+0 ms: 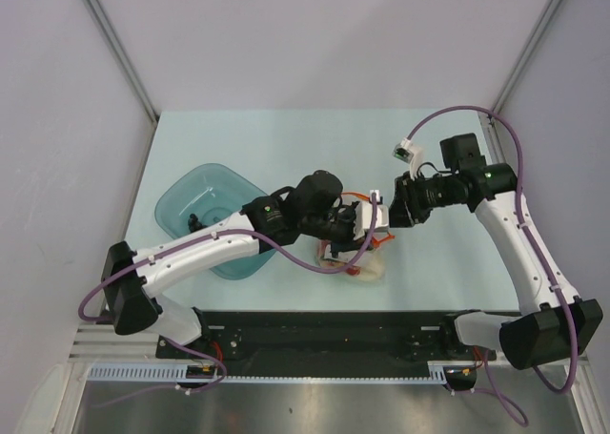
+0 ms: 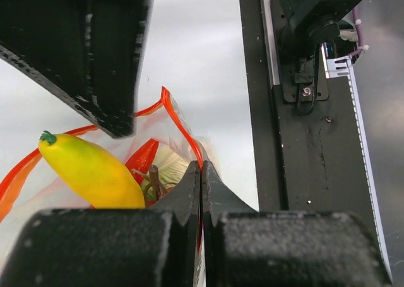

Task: Place the food in the zip-top bag and seal the zipper
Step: Adjust the zipper food storage bag at the center of the board.

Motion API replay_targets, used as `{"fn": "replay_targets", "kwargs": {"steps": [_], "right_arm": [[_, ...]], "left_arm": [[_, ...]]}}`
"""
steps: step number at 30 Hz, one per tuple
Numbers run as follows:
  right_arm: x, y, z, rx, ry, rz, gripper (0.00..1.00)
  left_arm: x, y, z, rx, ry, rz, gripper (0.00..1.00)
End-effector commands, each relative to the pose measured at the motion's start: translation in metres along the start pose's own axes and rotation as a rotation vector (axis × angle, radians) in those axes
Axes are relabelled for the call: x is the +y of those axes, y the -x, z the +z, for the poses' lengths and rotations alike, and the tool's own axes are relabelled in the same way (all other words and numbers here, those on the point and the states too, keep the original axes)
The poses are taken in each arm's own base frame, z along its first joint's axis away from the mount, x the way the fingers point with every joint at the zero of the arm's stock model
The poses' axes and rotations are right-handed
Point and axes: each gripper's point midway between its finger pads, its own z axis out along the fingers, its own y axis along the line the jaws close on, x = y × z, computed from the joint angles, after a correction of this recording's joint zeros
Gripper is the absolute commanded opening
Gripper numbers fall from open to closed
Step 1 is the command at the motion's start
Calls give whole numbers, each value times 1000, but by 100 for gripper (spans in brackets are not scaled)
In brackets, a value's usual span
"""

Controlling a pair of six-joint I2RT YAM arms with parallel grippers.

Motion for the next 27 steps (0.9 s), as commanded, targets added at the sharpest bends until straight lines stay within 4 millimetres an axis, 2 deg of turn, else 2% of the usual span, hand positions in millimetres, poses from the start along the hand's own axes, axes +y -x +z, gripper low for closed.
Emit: {"fn": "replay_targets", "kwargs": {"steps": [1,2,3,4,5,6,8,9,12,16,21,24,27], "right_arm": [[-13,13,1,-32,-64,-36,17],[-15,12,2,-26,-74,-38,12],[-17,12,2,-25,-80,-39,0],[-18,13,1,-25,-85,-42,0],[-17,12,1,-21,-84,-43,0],[-17,13,0,-22,-83,-45,0],[-16,14,0,-25,-81,-49,0],[-14,14,0,-28,-76,-55,0],[-12,18,-3,-44,-76,-65,0],[-8,23,-4,-57,-57,-66,0],[-3,23,-4,-61,-38,-60,0],[-1,25,-5,-67,-36,-67,0],[0,26,-7,-73,-37,-70,0]], "left_arm": [[5,33,-8,-103,27,24,0],[6,33,-9,-106,30,14,0],[9,33,-12,-111,40,-16,0],[14,34,-14,-120,57,-39,4],[19,34,-17,-129,73,-65,18],[31,37,-27,-149,108,-119,22],[42,38,-38,-178,134,-151,25],[54,36,-47,-185,168,-166,27],[66,36,-62,-188,214,-144,36],[70,19,-50,-103,187,-111,37],[70,12,-30,-67,144,-74,33],[79,3,-15,-37,151,-61,27],[74,-10,4,10,94,-28,16]]}}
